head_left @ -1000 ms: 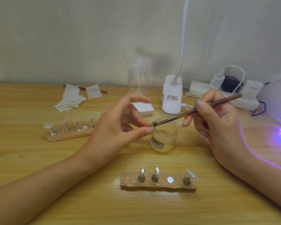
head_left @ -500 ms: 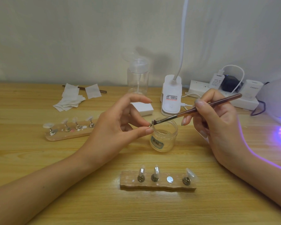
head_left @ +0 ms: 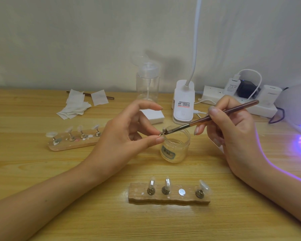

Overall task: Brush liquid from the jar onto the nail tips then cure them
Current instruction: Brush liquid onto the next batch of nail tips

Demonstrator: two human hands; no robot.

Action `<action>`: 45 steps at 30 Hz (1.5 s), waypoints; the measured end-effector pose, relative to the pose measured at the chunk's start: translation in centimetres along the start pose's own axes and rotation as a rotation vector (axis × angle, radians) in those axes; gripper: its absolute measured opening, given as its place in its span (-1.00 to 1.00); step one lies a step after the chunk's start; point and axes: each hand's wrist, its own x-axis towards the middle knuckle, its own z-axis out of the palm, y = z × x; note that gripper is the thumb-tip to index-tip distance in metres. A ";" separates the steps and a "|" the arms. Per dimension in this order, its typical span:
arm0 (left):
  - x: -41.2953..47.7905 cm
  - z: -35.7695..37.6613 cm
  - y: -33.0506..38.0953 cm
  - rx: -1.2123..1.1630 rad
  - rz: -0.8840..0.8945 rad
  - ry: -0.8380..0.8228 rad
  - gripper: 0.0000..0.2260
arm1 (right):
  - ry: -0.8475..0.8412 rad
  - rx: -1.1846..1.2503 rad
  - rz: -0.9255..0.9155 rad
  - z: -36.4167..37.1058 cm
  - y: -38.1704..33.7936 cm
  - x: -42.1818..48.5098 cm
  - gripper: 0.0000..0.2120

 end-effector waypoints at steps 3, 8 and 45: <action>0.0 0.0 0.0 0.005 0.002 -0.001 -0.56 | 0.023 -0.007 0.022 -0.1 0.0 0.0 -0.82; 0.0 0.0 0.1 0.029 0.017 0.001 -0.57 | 0.028 0.044 -0.039 0.0 -0.2 0.1 -0.80; 0.0 0.1 -0.1 0.139 0.122 0.030 -0.63 | 0.033 0.066 0.024 -0.2 -0.1 0.3 -0.80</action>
